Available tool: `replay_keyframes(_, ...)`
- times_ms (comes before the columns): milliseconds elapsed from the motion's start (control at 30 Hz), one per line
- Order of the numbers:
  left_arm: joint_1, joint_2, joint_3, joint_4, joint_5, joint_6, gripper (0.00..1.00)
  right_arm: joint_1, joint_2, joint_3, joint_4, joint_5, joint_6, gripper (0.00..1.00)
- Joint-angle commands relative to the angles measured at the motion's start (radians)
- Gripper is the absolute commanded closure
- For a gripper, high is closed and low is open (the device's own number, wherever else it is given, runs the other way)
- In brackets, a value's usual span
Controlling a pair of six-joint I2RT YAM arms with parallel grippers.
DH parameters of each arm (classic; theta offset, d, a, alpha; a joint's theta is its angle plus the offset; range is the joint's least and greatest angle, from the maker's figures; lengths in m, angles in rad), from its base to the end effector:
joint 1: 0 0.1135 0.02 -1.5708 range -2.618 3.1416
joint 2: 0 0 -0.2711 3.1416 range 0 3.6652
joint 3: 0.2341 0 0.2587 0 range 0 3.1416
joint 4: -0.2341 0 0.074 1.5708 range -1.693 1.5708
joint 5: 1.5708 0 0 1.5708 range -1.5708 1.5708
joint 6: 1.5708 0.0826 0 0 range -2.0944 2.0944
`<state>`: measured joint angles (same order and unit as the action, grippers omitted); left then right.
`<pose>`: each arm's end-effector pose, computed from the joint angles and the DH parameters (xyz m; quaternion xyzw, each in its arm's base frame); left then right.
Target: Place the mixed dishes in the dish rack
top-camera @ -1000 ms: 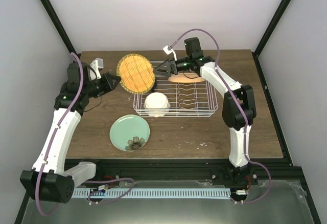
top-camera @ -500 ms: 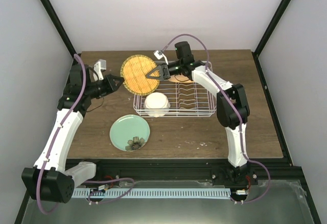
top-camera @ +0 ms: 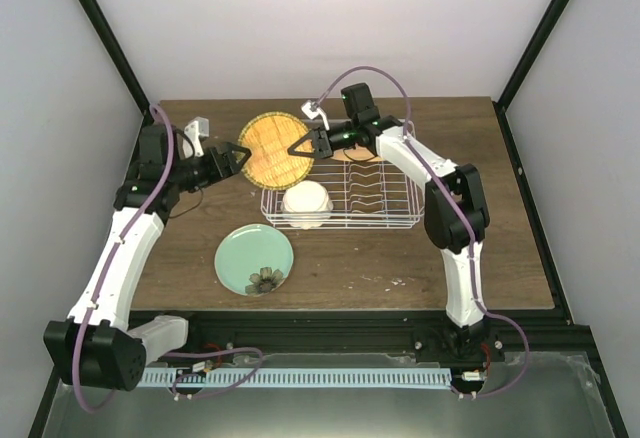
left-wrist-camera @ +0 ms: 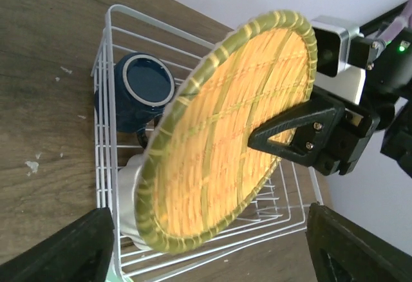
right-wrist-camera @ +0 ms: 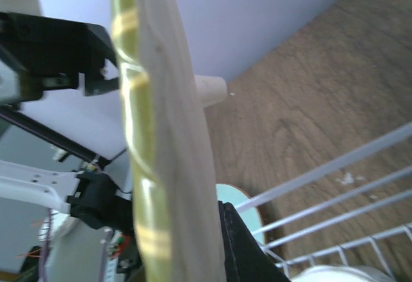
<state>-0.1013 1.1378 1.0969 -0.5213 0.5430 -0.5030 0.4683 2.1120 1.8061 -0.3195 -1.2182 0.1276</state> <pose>0.2768 -0.0710 0.3321 -0.0413 0.8523 -0.3627 0.3745 0.4119 0.2952 0.2673 -0.3805 0.6755 0.5966 0.2074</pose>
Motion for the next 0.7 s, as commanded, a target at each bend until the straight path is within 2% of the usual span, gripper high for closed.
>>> replay_keyframes(0, 0.002, 0.004, 0.06, -0.102, -0.083, 0.059, 0.09, -0.002, -0.083, 0.074, -0.154, 0.156, -0.204, 0.99)
replay_keyframes(67, 0.002, 0.013, 0.079, -0.158, -0.136, 0.074, 0.02, -0.006, -0.117, 0.074, -0.214, 0.236, -0.281, 0.99)
replay_keyframes(233, 0.004, 0.041, 0.115, -0.219, -0.215, 0.104, 0.0, -0.005, -0.211, 0.068, -0.367, 0.4, -0.473, 0.99)
replay_keyframes(667, 0.005, 0.117, 0.124, -0.206, -0.165, 0.099, 0.0, -0.006, -0.495, -0.164, -0.543, 0.745, -0.815, 0.99)
